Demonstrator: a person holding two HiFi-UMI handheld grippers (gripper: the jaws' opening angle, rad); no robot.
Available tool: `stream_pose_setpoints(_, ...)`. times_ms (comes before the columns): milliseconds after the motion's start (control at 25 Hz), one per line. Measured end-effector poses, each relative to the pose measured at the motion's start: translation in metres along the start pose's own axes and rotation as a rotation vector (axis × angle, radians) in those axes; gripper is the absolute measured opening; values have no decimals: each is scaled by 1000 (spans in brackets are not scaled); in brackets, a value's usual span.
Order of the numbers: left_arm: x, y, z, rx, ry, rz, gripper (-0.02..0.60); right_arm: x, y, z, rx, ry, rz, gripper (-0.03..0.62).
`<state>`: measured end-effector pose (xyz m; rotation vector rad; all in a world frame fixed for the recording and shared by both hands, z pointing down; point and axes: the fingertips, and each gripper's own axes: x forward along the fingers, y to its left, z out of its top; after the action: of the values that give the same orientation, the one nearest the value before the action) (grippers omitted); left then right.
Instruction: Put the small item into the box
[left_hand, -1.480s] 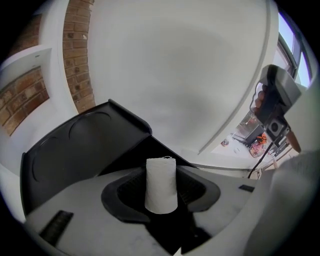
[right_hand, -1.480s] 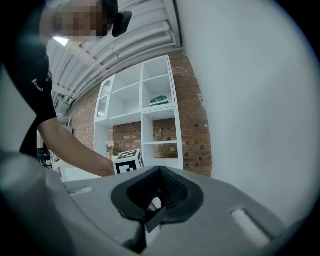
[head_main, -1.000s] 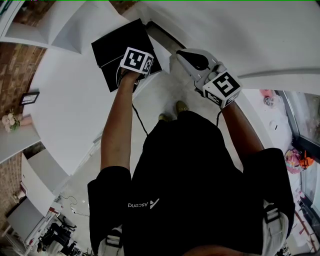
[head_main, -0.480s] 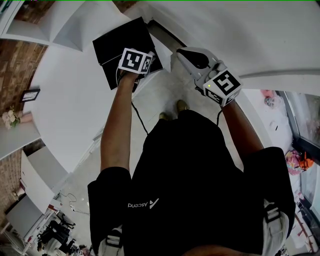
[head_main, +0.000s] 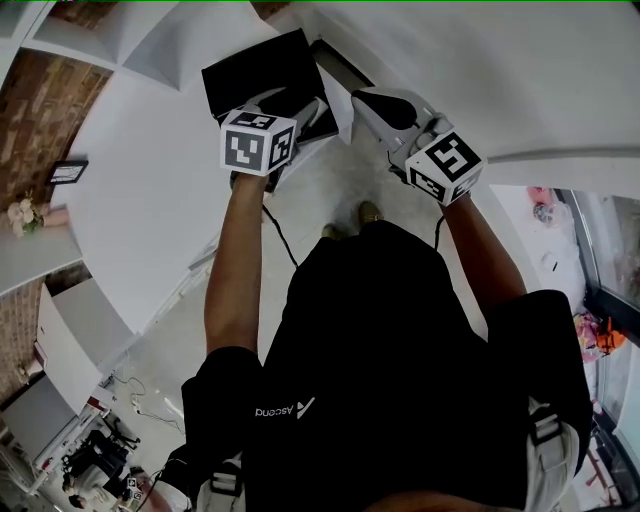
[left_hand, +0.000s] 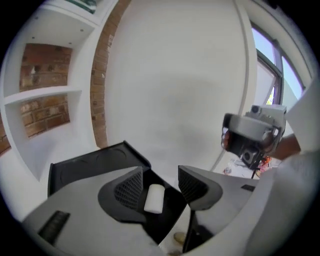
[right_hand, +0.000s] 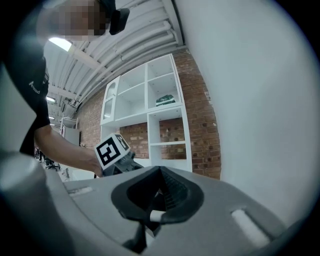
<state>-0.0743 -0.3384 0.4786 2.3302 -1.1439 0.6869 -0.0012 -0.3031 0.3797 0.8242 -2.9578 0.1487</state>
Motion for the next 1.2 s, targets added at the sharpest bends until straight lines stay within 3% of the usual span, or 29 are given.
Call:
stream_pose_setpoints(80, -22, -11, 24, 12, -137, -16, 212, 3, 5, 7, -4, -12, 12, 2)
stream_pose_setpoints(200, -58, -27, 53, 43, -321, -29, 157, 9, 14, 18, -8, -31, 30, 2)
stream_pose_setpoints(480, -125, -54, 78, 114, -574, 6, 46, 10, 41, 42, -16, -91, 71, 2)
stream_pose_setpoints(680, -154, -70, 84, 162, -678, 46, 0, 4, 55, 60, -23, -147, 76, 0)
stream_pose_setpoints(840, -167, -80, 85, 191, -735, 53, -2, 1, 67, 68, -43, -174, 79, 0)
stream_pose_setpoints(1200, -174, -97, 79, 205, -763, 10, -2, -10, 83, 64, -72, -179, 63, 0)
